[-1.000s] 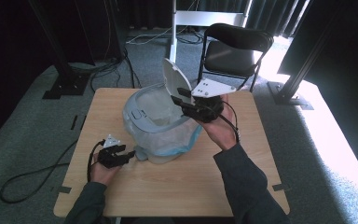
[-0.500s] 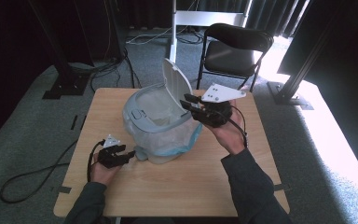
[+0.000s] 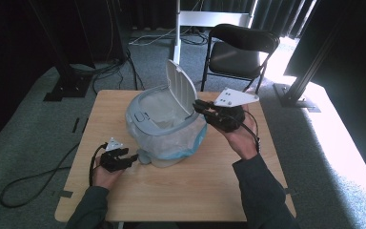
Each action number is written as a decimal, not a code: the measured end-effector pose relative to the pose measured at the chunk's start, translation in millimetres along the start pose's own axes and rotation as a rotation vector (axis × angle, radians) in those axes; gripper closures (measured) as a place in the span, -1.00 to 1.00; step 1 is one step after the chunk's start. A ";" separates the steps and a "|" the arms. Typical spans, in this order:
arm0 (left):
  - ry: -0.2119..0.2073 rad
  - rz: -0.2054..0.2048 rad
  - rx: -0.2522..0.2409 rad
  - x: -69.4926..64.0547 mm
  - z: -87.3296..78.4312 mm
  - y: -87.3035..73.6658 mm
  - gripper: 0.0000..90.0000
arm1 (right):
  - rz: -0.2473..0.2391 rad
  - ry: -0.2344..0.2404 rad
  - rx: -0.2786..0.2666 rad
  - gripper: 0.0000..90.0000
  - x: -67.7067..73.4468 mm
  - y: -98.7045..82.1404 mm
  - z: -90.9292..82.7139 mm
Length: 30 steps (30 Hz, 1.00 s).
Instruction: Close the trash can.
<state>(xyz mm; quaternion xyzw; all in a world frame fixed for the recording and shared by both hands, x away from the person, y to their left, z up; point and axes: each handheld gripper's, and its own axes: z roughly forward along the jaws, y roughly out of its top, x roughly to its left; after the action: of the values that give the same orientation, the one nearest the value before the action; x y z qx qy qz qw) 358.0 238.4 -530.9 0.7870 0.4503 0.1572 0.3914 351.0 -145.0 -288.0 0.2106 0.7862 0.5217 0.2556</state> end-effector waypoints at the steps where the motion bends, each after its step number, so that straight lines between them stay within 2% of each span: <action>1: 0.000 0.000 0.000 0.0 0.0 0.0 -0.04 | 0.002 -0.004 0.000 0.81 -0.6 -0.4 -1.1; 12: 0.002 0.002 -0.001 -0.3 0.0 0.1 -0.04 | 0.018 -0.056 -0.004 0.91 -6.2 -1.8 -5.7; 20: 0.001 0.002 0.001 -0.1 -0.1 0.1 -0.04 | 0.040 -0.106 -0.008 0.95 -8.9 1.7 -0.7; 30: 0.001 0.004 0.001 0.0 -0.1 0.2 -0.04 | 0.070 -0.106 -0.021 0.98 -10.8 6.8 9.4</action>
<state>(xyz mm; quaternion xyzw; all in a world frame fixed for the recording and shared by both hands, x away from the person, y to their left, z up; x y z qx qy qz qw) 358.1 238.4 -530.6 0.7880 0.4491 0.1580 0.3905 365.7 -142.3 -282.8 0.2627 0.7582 0.5268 0.2804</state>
